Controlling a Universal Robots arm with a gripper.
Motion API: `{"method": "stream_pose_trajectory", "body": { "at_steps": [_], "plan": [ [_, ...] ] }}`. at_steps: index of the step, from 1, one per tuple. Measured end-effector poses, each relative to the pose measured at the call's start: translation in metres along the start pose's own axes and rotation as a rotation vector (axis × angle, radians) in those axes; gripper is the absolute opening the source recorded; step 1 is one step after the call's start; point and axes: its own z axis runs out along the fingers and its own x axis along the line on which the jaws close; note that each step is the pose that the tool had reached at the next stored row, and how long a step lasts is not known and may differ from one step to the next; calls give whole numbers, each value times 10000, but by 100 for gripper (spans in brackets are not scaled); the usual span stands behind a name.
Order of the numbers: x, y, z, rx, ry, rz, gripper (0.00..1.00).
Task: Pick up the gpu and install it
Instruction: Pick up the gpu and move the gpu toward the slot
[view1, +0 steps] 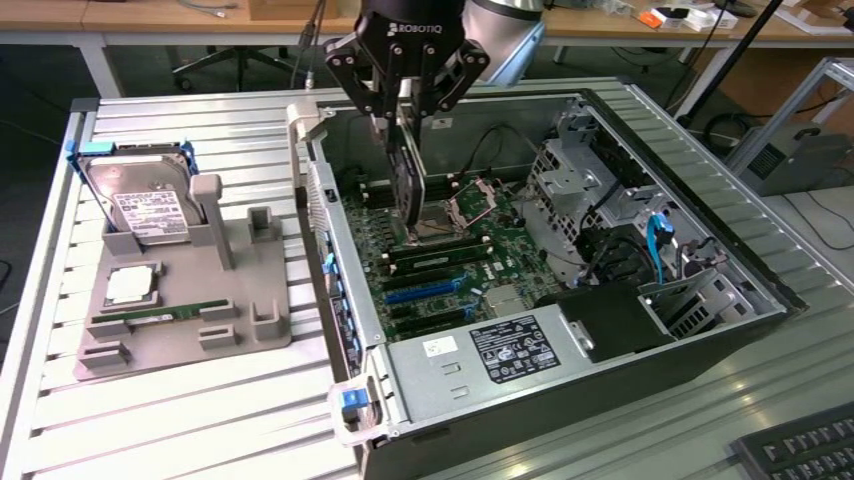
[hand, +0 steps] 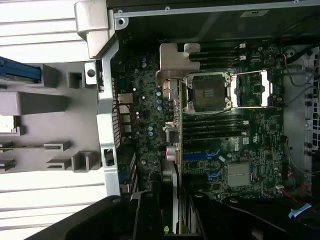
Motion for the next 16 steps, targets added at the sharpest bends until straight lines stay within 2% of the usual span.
{"method": "stream_pose_trajectory", "body": {
  "at_steps": [16],
  "plan": [
    [-96, 7, 5, 0, 0, 0, 27]
  ]
}}
